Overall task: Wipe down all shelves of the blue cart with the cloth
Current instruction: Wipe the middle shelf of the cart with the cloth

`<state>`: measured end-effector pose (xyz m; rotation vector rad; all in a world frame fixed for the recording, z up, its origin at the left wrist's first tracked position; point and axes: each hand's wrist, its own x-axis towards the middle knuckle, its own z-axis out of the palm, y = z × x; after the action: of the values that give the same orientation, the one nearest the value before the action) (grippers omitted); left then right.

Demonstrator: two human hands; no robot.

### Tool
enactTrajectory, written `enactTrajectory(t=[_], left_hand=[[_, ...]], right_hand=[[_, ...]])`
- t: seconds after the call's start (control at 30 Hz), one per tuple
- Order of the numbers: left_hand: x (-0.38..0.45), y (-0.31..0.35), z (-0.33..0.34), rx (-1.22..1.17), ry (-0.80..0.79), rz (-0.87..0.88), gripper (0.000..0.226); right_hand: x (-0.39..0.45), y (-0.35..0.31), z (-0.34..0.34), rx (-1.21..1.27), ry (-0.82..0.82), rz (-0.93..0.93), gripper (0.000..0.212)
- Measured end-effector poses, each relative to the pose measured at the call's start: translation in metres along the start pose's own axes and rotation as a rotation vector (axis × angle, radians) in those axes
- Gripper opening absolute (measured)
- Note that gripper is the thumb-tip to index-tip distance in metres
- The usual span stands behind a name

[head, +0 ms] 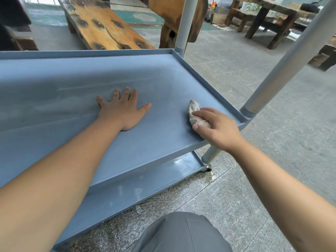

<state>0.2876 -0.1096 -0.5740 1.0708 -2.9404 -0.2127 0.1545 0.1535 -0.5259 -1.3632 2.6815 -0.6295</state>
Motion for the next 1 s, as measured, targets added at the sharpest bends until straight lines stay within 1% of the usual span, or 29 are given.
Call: enactTrajectory(t=[0.1,0.23,0.33,0.4,0.43,0.47,0.5,0.57,0.6,0.63,0.67,0.7,0.77,0.83,0.87,0.93,1.0], left_hand=[[0.001,0.0,-0.001,-0.004,-0.011,0.002,0.091],[0.003,-0.002,0.0,-0.01,-0.033,0.002,0.101],[0.003,-0.001,-0.003,-0.036,-0.061,0.0,0.102],[0.001,-0.001,-0.007,-0.053,-0.073,0.004,0.096],[-0.001,-0.002,-0.01,-0.091,-0.066,0.012,0.09],[-0.004,-0.003,-0.014,-0.173,-0.049,0.034,0.082],[-0.011,-0.007,-0.018,-0.316,-0.027,0.061,0.074],[-0.032,-0.018,-0.03,-0.736,-0.004,0.109,0.059],[-0.053,-0.03,-0.038,-0.876,-0.007,0.118,0.053],[-0.078,-0.044,-0.045,-0.913,-0.013,0.13,0.049],[-0.107,-0.062,-0.051,-0.858,-0.02,0.15,0.048],[-0.138,-0.086,-0.055,-0.754,-0.02,0.17,0.05],[-0.204,-0.141,-0.059,-0.445,-0.014,0.171,0.059],[-0.256,-0.187,-0.056,-0.239,0.042,0.056,0.073],[-0.272,-0.2,-0.054,-0.211,0.091,-0.029,0.078],[-0.282,-0.209,-0.053,-0.192,0.182,-0.156,0.076],[-0.278,-0.204,-0.053,-0.125,0.178,-0.158,0.071]], right_hand=[[-0.02,-0.046,0.021,0.065,-0.055,-0.147,0.054],[-0.038,-0.089,0.05,0.085,-0.005,-0.327,0.048],[-0.043,-0.095,0.058,0.17,0.04,-0.339,0.038],[-0.045,-0.093,0.059,0.207,0.077,-0.363,0.035],[-0.046,-0.093,0.06,0.21,0.089,-0.383,0.035],[-0.046,-0.091,0.06,0.207,0.097,-0.398,0.034],[-0.047,-0.092,0.06,0.205,0.101,-0.407,0.033],[-0.046,-0.09,0.059,0.192,0.114,-0.41,0.032],[-0.046,-0.091,0.059,0.192,0.114,-0.404,0.032],[-0.046,-0.091,0.059,0.188,0.117,-0.395,0.032],[-0.046,-0.091,0.058,0.185,0.118,-0.388,0.031],[-0.047,-0.091,0.057,0.186,0.12,-0.384,0.03],[-0.048,-0.094,0.057,0.175,0.116,-0.381,0.03],[-0.046,-0.098,0.057,0.178,0.125,-0.339,0.031],[-0.046,-0.102,0.057,0.185,0.132,-0.3,0.031],[-0.048,-0.119,0.06,0.188,0.138,-0.247,0.035],[-0.054,-0.147,0.067,0.168,0.122,-0.265,0.038]])
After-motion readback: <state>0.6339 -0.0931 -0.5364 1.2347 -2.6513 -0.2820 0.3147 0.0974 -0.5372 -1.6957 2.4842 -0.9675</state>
